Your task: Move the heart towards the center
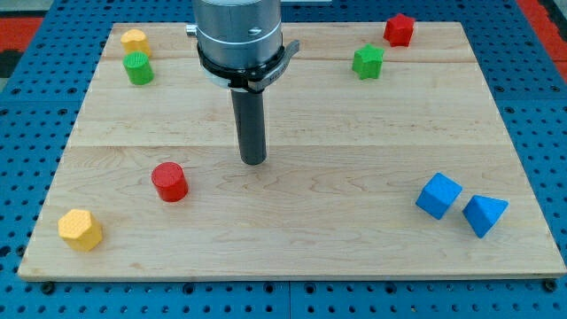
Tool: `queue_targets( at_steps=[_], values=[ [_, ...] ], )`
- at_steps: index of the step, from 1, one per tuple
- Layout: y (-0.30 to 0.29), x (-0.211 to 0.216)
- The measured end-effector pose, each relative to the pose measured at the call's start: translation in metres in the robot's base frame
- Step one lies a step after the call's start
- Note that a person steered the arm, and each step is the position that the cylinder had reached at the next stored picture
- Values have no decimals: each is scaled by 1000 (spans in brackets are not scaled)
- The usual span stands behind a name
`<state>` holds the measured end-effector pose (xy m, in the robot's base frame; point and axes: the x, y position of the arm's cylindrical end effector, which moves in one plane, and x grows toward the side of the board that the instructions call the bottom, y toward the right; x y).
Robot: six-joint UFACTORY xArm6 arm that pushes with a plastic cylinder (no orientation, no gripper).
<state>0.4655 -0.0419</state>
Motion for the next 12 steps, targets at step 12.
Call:
queue_targets(
  at_steps=[12],
  values=[
    [-214,-221]
  ],
)
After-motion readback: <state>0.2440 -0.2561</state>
